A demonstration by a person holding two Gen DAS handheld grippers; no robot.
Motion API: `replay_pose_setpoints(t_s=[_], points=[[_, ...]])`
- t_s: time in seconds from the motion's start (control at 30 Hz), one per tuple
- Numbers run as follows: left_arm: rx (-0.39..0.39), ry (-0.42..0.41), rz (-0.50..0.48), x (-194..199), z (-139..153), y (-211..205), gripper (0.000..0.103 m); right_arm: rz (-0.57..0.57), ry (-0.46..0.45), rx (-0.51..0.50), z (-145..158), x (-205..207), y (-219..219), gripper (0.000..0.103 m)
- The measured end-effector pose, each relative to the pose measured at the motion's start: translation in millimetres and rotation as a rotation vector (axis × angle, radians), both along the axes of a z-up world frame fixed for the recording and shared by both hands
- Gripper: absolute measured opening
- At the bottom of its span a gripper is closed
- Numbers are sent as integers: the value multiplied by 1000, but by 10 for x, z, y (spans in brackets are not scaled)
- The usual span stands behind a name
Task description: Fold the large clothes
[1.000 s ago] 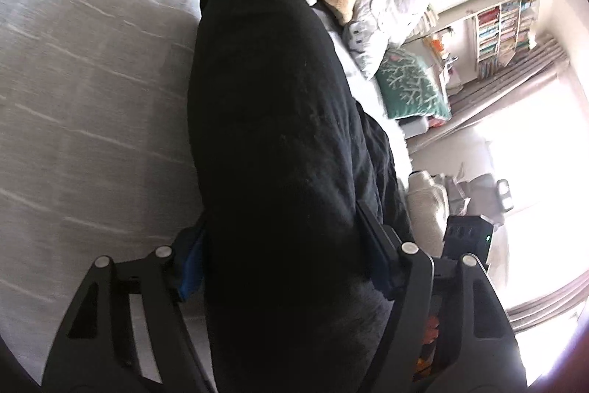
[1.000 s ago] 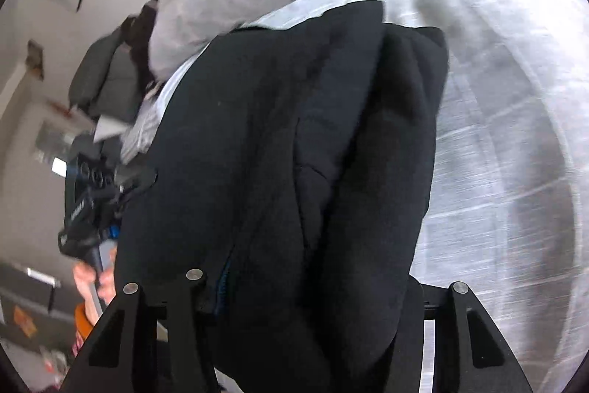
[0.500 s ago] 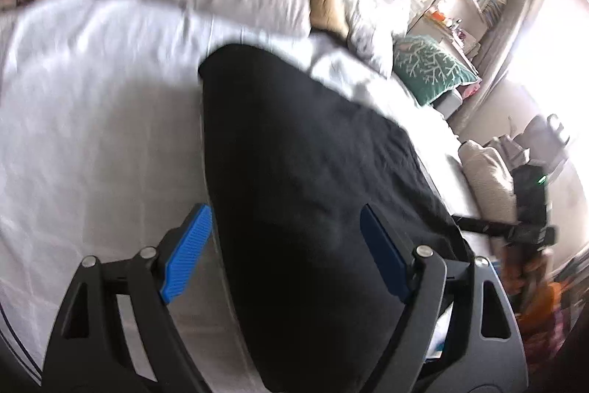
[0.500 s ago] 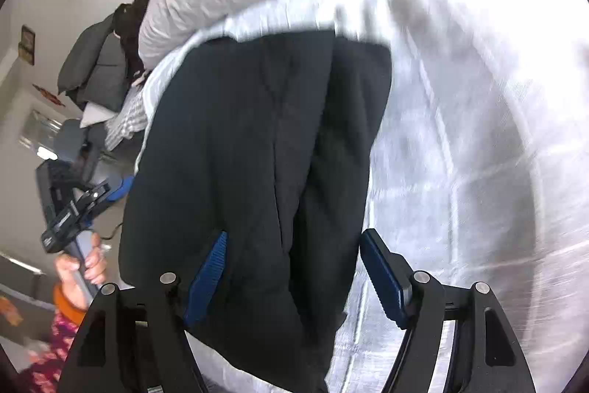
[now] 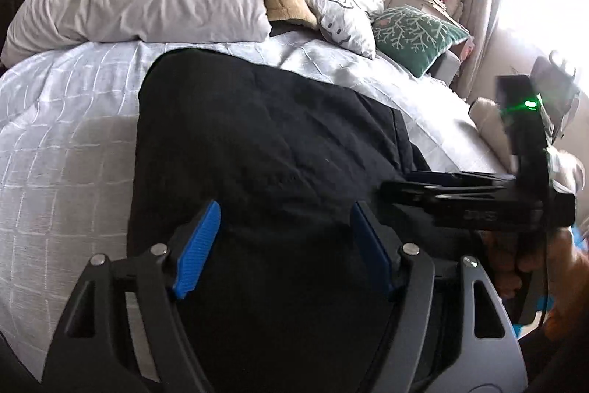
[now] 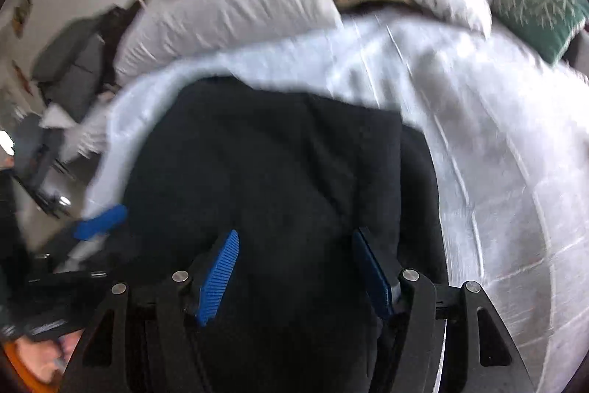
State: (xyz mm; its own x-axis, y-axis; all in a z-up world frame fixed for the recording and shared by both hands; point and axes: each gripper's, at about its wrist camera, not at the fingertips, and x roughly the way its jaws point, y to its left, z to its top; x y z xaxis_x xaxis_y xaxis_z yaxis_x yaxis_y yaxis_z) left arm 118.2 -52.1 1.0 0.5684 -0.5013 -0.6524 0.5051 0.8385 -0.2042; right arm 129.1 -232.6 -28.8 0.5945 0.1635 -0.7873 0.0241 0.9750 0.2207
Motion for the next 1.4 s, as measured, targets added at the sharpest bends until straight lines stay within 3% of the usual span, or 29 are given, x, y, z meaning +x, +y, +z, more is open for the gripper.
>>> replay_pose_setpoints(t_s=[0.07,0.17,0.4,0.53,0.67,0.83,1.13,1.4], points=[[59,-53,2,-78,-41,-67,75,12,6,-22,-151,15,-32,67],[100,-75,9,-111,22,-100,76,14,-9,-31,-114,-56,-49,67],[50,40,48,-176,265,80,83,11,-4,-66,145,-283,-11,68],[51,66,82,-334,416,118,85,27,-18,-118,263,-418,47,70],[83,117,193,-456,521,207,98,-4,-44,-133,419,-581,52,80],[131,139,265,-577,501,277,100,-9,-59,-128,562,-788,69,86],[199,210,261,-764,375,239,100,-75,-40,-207,633,-1156,191,90],[263,214,294,-929,300,217,100,-94,6,-175,599,-1355,272,90]])
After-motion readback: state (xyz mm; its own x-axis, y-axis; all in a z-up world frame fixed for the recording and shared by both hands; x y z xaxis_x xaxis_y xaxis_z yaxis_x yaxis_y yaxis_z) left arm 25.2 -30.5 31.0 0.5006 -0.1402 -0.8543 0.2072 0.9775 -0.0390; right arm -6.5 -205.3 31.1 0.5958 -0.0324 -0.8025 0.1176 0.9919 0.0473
